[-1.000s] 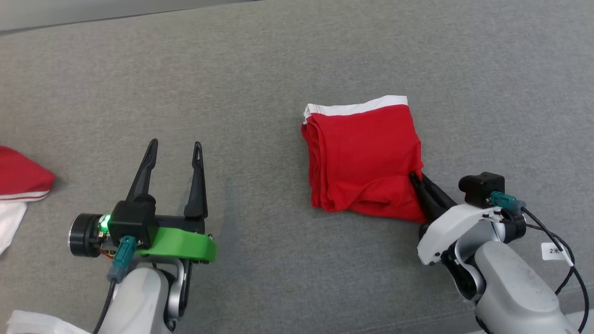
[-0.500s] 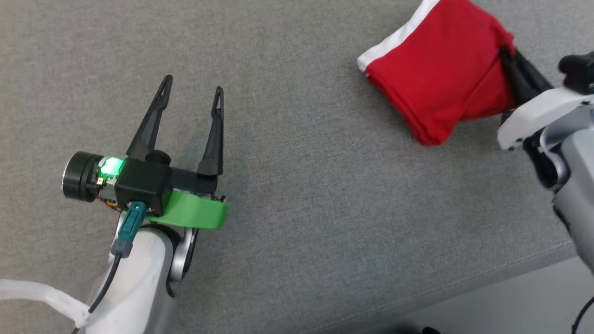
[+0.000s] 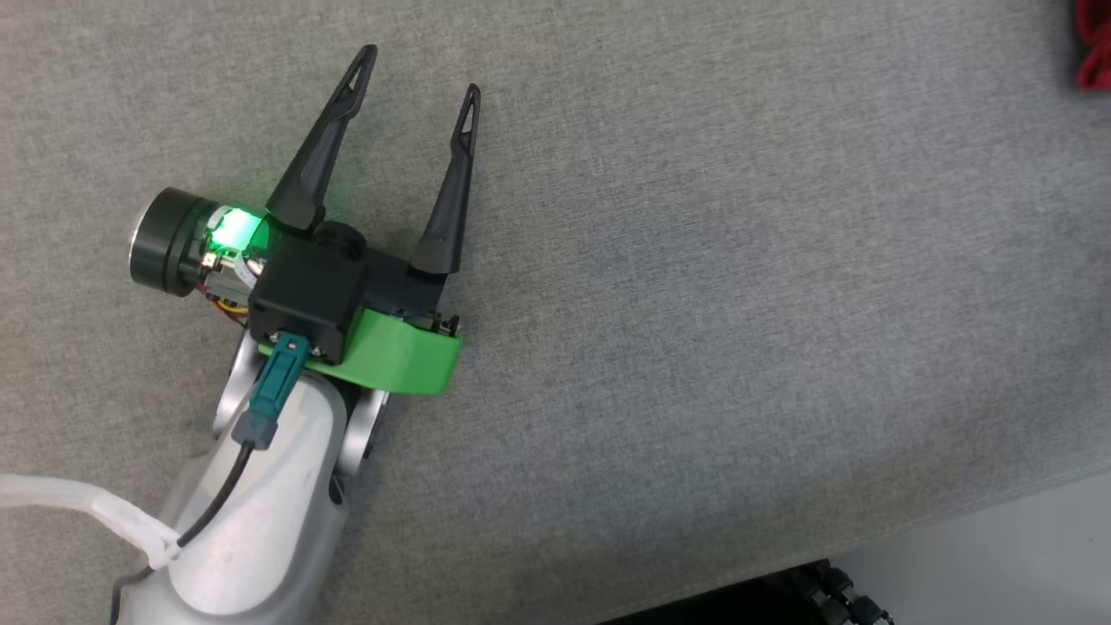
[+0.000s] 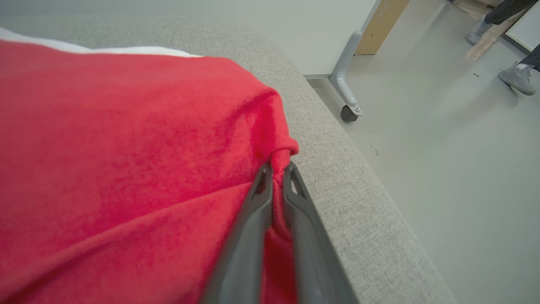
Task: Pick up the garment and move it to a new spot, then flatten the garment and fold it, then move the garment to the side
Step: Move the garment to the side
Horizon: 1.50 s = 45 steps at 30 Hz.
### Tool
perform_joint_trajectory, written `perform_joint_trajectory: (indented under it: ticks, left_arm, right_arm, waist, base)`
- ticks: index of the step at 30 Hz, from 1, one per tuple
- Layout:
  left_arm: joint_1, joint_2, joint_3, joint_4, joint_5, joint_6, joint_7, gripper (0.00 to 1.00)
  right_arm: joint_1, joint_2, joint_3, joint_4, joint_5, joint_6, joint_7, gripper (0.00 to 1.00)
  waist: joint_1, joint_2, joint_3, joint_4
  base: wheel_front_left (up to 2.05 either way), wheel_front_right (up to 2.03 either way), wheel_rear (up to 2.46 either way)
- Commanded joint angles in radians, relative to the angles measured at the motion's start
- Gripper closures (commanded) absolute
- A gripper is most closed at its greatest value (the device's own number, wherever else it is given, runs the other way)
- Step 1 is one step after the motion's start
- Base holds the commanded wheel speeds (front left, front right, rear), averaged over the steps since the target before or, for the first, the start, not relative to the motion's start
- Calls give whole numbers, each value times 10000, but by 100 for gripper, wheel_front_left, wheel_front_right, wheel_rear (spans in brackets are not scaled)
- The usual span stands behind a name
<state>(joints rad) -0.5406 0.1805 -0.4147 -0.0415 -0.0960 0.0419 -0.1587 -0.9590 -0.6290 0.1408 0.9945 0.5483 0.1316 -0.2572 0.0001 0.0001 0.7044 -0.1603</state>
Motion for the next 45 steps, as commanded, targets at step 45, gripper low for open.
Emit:
perform_joint_trajectory:
  ticks: [45]
  left_arm:
    - [4270, 189, 1428, 2031, -1975, 1302, -938, 0]
  right_arm:
    - [8959, 5500, -2272, -9869, -3728, -18, 1076, 0]
  waist:
    - [-1, -1, -5738, 1554]
  base:
    - [0, 0, 0]
